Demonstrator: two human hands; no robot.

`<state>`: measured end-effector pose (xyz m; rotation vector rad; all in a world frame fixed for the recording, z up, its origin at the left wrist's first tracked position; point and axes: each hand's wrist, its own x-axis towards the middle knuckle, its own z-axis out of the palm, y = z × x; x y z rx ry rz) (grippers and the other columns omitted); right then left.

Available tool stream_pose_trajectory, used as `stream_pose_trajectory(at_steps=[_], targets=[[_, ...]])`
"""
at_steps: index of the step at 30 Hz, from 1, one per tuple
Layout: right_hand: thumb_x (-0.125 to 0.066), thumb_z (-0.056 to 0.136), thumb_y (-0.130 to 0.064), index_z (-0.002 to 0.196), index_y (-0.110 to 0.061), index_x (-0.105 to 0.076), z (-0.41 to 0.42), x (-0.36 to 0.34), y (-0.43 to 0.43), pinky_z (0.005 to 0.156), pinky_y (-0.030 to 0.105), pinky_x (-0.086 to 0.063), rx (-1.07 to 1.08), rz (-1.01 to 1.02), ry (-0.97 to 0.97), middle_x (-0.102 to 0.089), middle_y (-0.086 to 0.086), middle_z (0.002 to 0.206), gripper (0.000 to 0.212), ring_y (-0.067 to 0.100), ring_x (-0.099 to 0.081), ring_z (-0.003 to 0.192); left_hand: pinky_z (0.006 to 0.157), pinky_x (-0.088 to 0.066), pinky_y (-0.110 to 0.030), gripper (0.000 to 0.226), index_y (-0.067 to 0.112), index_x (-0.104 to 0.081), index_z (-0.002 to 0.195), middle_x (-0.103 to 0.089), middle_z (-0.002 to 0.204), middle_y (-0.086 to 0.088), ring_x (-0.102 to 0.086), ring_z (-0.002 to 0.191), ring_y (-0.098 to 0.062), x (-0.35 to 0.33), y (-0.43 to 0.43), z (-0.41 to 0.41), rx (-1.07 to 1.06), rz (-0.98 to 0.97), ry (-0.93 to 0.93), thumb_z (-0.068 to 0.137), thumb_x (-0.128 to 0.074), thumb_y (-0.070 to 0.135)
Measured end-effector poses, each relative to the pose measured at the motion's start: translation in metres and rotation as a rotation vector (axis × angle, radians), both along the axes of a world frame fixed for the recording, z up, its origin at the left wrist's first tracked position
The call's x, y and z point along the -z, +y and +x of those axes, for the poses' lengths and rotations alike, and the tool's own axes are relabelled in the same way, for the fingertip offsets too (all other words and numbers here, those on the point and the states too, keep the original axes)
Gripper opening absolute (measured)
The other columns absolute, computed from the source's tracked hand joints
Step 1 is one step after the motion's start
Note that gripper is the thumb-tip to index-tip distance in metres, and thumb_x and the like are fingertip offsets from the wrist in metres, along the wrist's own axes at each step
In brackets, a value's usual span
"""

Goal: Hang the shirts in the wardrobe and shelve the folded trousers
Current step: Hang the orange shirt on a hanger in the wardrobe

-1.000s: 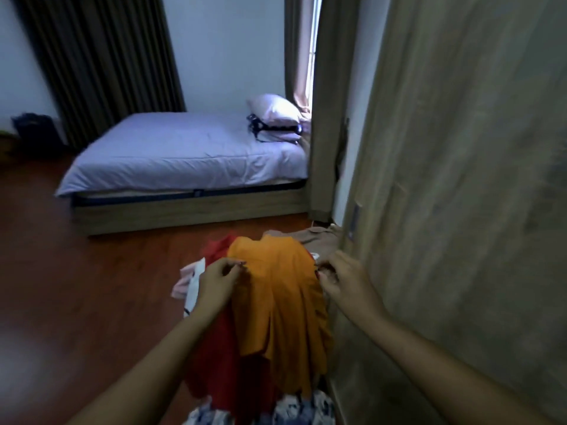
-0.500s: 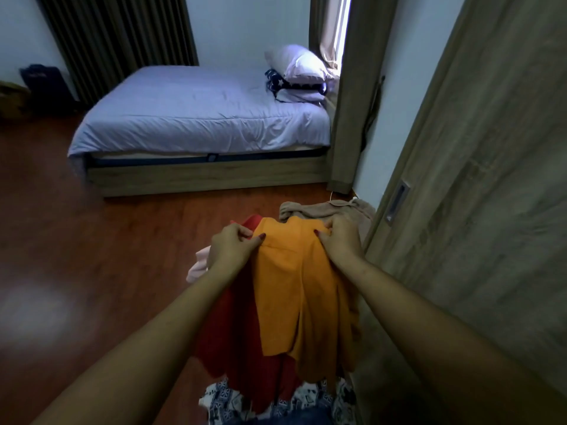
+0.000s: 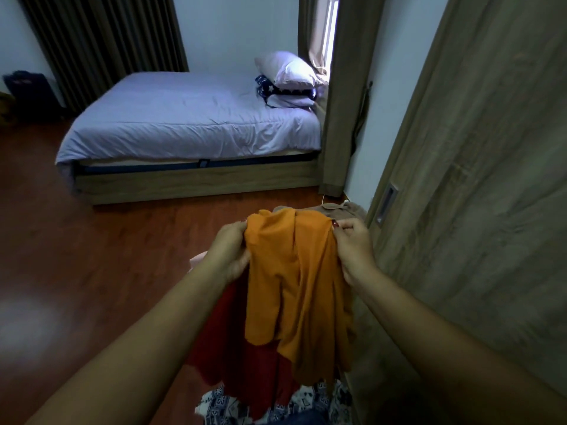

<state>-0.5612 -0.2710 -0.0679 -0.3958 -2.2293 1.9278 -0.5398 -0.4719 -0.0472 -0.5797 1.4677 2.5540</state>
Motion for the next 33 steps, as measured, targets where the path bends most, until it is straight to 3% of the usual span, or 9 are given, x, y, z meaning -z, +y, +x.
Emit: stream_pose_trajectory(at_steps=[2, 5, 9, 13, 18, 21, 24, 28, 33], targets=[[-0.057, 0.090, -0.016, 0.090, -0.016, -0.057, 0.009, -0.004, 0.009, 0.081, 0.038, -0.052, 0.003, -0.172, -0.045, -0.063, 0.006, 0.091, 0.000, 0.021, -0.061, 0.085, 0.039, -0.050, -0.020, 0.036, 0.008, -0.064, 0.078, -0.061, 0.052, -0.003, -0.057, 0.040, -0.010, -0.013, 0.005, 0.003, 0.103, 0.117, -0.102, 0.096, -0.049, 0.036], [-0.058, 0.090, -0.019, 0.097, -0.013, -0.060, 0.025, -0.013, 0.025, 0.083, 0.036, -0.053, -0.053, -0.255, -0.029, -0.064, 0.006, 0.098, 0.010, 0.020, -0.062, 0.091, 0.042, -0.052, -0.021, 0.035, 0.014, -0.068, 0.061, -0.064, 0.052, -0.003, -0.061, 0.042, -0.013, -0.029, 0.010, 0.007, 0.333, -0.103, -0.102, 0.085, -0.064, 0.040], [-0.068, 0.081, -0.035, 0.109, -0.021, -0.062, 0.054, -0.026, 0.053, 0.079, 0.029, -0.051, -0.173, -0.048, -0.025, -0.063, -0.002, 0.105, 0.032, 0.013, -0.060, 0.095, 0.052, -0.053, -0.020, 0.019, 0.014, -0.071, 0.080, -0.069, 0.072, -0.004, -0.065, 0.055, -0.010, -0.052, 0.017, 0.010, 0.439, -0.304, 0.079, 0.088, -0.062, 0.028], [-0.073, 0.077, -0.032, 0.116, -0.025, -0.063, 0.094, -0.048, 0.082, 0.091, 0.033, -0.052, -0.307, 0.185, -0.044, -0.062, -0.001, 0.118, 0.040, 0.014, -0.059, 0.107, 0.063, -0.052, -0.023, 0.022, 0.017, -0.067, 0.095, -0.065, 0.081, 0.000, -0.060, 0.070, -0.011, -0.090, 0.034, 0.024, 0.526, -0.223, 0.322, 0.079, -0.068, 0.032], [-0.067, 0.084, -0.020, 0.112, -0.029, -0.060, 0.186, -0.076, 0.131, 0.055, 0.021, -0.044, -0.420, 0.289, -0.055, -0.059, -0.006, 0.069, 0.030, 0.008, -0.055, 0.061, 0.050, -0.053, -0.020, 0.012, 0.011, -0.064, 0.073, -0.063, 0.058, 0.001, -0.060, 0.052, -0.007, -0.154, 0.115, 0.090, 0.730, -0.131, 0.512, 0.077, -0.056, 0.020], [-0.066, 0.086, -0.018, 0.121, -0.031, -0.049, 0.244, -0.079, 0.158, 0.050, 0.019, -0.046, -0.500, 0.324, -0.114, -0.061, -0.002, 0.063, 0.041, 0.009, -0.058, 0.057, 0.060, -0.056, -0.026, 0.009, 0.012, -0.064, 0.073, -0.062, 0.066, -0.006, -0.060, 0.063, -0.016, -0.174, 0.169, 0.125, 0.883, -0.144, 0.572, 0.075, -0.059, 0.019], [-0.059, 0.091, -0.026, 0.128, -0.031, -0.038, 0.311, -0.091, 0.187, 0.057, 0.027, -0.057, -0.419, 0.248, -0.130, -0.068, 0.014, 0.081, 0.043, 0.022, -0.068, 0.068, 0.071, -0.053, -0.029, 0.017, 0.016, -0.065, 0.082, -0.068, 0.069, 0.002, -0.063, 0.068, -0.012, -0.189, 0.225, 0.167, 1.072, -0.227, 0.617, 0.072, -0.073, 0.027], [-0.054, 0.093, -0.025, 0.139, -0.021, -0.027, 0.381, -0.103, 0.225, 0.063, 0.031, -0.059, -0.199, 0.323, 0.077, -0.065, 0.009, 0.096, 0.053, 0.022, -0.069, 0.074, 0.066, -0.046, -0.023, 0.015, 0.020, -0.057, 0.082, -0.066, 0.056, 0.012, -0.062, 0.054, 0.001, -0.196, 0.294, 0.230, 1.182, -0.290, 0.691, 0.095, -0.049, 0.018], [-0.065, 0.086, -0.025, 0.124, -0.013, -0.054, 0.455, -0.109, 0.277, 0.103, 0.036, -0.045, -0.052, 0.402, 0.237, -0.051, 0.010, 0.127, 0.042, 0.016, -0.053, 0.117, 0.056, -0.050, -0.015, 0.018, 0.016, -0.065, 0.076, -0.058, 0.060, 0.006, -0.056, 0.054, -0.004, -0.222, 0.346, 0.298, 1.509, -0.122, 0.794, 0.076, -0.074, 0.032]])
